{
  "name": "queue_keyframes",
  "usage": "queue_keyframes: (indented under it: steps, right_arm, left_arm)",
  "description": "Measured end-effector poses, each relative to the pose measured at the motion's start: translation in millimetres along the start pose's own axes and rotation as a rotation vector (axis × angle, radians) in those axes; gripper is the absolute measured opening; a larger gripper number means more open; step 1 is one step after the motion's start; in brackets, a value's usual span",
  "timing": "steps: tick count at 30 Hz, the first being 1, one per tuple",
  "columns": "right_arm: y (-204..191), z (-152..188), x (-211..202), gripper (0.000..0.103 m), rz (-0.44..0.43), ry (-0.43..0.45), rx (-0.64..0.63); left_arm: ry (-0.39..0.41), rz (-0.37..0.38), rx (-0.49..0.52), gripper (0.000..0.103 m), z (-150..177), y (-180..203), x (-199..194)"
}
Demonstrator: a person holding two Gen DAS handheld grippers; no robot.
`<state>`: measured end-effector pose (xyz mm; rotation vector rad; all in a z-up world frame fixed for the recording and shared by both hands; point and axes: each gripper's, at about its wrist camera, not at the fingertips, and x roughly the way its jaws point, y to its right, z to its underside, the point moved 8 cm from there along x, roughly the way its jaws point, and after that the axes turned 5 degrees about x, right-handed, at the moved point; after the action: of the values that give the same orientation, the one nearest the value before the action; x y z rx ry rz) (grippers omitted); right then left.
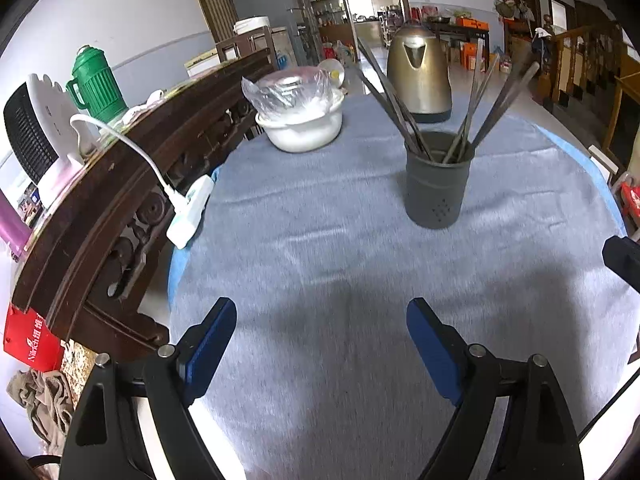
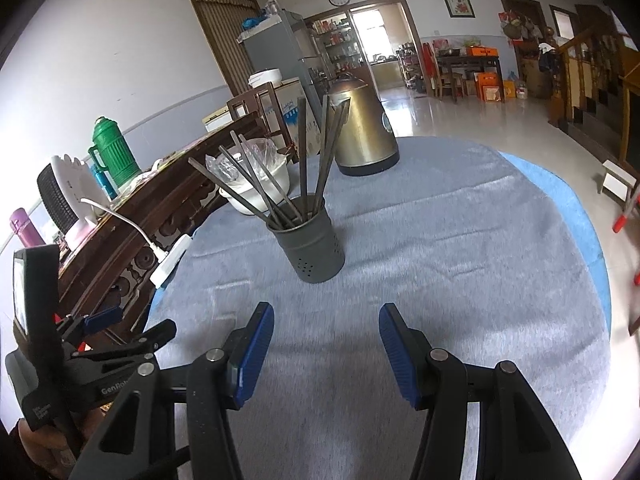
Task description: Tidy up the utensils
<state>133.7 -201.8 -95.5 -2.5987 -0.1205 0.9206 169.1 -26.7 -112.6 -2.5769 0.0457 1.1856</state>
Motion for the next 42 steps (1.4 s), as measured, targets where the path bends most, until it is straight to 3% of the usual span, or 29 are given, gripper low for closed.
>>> queue_keyframes:
  steps: [42]
  right_arm:
    - [-29,-3,5,0.059,0.022,0.009,-0.04]
  left_arm:
    - [-0.017,0.042,-0.052,0.087,17,-19,11]
